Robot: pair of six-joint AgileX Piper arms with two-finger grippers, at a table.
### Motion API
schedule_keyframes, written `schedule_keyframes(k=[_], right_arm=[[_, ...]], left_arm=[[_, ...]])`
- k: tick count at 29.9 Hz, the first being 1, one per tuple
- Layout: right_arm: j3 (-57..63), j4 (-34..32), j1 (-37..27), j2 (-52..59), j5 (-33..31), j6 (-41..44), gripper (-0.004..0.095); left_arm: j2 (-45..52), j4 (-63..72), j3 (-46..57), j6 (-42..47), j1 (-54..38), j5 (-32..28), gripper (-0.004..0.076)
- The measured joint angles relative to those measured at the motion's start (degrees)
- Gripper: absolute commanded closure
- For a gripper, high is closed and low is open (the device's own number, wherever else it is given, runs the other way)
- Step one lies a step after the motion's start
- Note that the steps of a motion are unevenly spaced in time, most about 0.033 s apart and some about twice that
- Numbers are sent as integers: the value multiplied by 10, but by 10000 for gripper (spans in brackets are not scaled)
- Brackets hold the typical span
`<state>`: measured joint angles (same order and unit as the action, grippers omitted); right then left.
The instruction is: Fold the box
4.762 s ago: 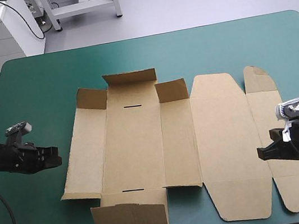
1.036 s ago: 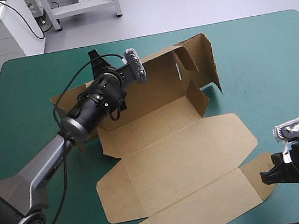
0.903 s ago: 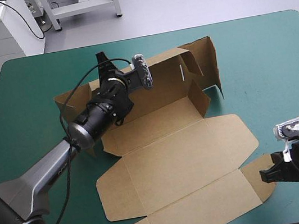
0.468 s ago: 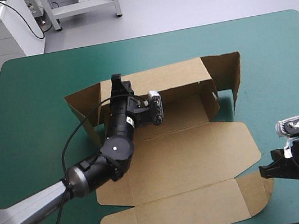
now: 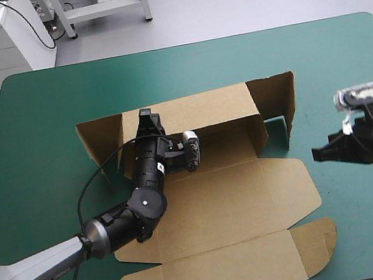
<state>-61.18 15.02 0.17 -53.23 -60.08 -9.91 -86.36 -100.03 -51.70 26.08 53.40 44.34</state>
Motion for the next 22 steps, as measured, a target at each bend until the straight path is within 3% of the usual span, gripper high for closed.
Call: schedule_keyframes(k=[8,15,22], right_arm=[[-234,1,0,-203,-11,-9,927],[-427,2,0,-390,-65,-10,927],[-532,11,0,-508,-79,0,927]], left_arm=[[0,0,0,0,0,-1,731],[0,-2,0,-1,0,-7,731],[0,-2,0,-1,0,-11,731]])
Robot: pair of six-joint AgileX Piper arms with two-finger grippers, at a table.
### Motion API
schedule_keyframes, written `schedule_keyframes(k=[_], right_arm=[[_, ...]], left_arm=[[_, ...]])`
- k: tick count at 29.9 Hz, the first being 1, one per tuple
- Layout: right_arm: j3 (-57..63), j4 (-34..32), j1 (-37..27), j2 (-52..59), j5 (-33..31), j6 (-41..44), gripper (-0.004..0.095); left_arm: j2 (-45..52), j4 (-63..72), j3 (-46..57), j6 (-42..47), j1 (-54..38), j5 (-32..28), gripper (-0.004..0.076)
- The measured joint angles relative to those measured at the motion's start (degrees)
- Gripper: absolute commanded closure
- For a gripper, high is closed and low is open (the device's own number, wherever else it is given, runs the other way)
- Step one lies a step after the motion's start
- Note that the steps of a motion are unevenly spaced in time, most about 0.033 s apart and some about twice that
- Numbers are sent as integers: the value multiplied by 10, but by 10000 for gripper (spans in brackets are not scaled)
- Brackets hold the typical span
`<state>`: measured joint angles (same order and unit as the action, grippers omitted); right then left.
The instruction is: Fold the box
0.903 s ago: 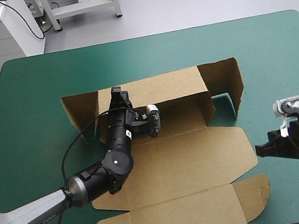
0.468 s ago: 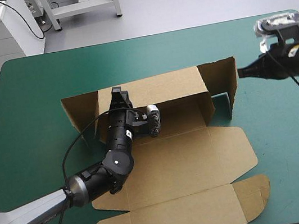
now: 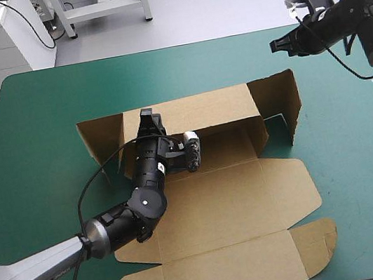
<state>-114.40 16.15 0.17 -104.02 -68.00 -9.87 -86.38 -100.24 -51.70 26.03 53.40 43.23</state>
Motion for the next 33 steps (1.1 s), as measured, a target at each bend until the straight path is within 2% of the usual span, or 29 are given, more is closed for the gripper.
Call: schedule_keyframes(k=[8,18,25,33], right_arm=[[-20,53,0,-68,-24,1,927],[-17,53,3,-60,-33,-1,927],[59,39,4,-13,-32,-21,928],[118,67,5,-13,-11,-37,928]], left_arm=[[0,-1,0,0,0,-1,731],[0,-2,0,0,0,2,731],[0,-2,0,0,0,6,731],[0,7,-10,0,-1,7,731]])
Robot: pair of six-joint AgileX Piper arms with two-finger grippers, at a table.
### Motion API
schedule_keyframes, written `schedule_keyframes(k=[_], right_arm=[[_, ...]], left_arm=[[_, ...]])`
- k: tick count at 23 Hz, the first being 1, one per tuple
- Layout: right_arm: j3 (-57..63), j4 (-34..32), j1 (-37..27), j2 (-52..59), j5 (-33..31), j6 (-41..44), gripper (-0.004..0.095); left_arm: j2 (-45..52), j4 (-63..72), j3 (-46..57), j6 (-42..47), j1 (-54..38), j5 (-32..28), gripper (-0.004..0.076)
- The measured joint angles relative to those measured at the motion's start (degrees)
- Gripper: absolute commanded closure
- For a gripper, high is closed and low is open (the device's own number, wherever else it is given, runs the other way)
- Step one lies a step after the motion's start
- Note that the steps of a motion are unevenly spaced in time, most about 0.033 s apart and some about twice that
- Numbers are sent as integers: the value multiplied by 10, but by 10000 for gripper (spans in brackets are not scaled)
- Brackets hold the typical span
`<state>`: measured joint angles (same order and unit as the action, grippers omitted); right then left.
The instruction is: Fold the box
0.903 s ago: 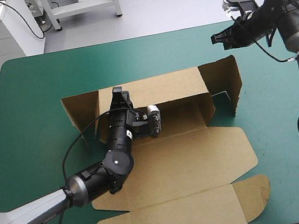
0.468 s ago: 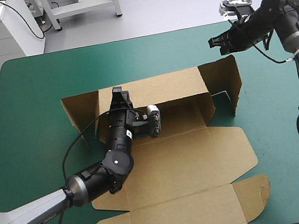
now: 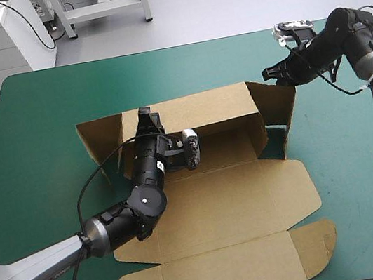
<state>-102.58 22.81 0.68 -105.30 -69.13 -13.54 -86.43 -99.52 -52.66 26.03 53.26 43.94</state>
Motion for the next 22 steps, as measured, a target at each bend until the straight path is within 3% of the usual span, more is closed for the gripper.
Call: schedule_keyframes(k=[10,16,22], right_arm=[[131,2,0,99,15,-38,928],[150,-5,-1,119,35,-42,929],[150,-8,-41,119,65,-39,927]], left_arm=[[-6,10,-15,-5,-4,-13,731],[-12,11,-22,-32,-4,-11,731],[-12,11,-22,-34,-4,-9,731]])
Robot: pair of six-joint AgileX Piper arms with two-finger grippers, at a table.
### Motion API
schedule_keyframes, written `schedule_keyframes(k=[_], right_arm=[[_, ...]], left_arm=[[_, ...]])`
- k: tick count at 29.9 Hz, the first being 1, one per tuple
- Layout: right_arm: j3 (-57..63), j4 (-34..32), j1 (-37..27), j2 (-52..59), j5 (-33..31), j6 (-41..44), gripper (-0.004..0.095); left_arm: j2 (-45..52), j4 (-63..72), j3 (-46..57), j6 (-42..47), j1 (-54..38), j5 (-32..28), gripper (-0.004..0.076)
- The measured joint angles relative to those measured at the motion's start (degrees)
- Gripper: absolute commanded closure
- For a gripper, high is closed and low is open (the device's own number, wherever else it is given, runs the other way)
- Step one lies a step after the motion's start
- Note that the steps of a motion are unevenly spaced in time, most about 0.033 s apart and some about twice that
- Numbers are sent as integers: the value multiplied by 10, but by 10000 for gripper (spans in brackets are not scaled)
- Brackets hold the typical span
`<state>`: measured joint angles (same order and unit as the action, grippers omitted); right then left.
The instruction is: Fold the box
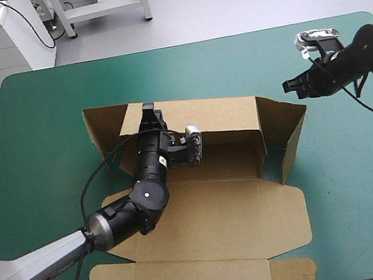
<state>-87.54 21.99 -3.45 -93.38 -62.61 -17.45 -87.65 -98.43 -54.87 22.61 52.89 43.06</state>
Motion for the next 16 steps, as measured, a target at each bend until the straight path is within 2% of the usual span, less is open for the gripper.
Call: schedule_keyframes(k=[5,11,16], right_arm=[[0,-4,-14,-1,-26,6,927],[42,46,-14,9,-39,-18,927],[148,78,-14,70,7,-53,928]], left_arm=[[0,1,-1,-2,0,0,731],[0,2,-1,-2,0,0,731],[0,2,-1,-2,0,0,731]])
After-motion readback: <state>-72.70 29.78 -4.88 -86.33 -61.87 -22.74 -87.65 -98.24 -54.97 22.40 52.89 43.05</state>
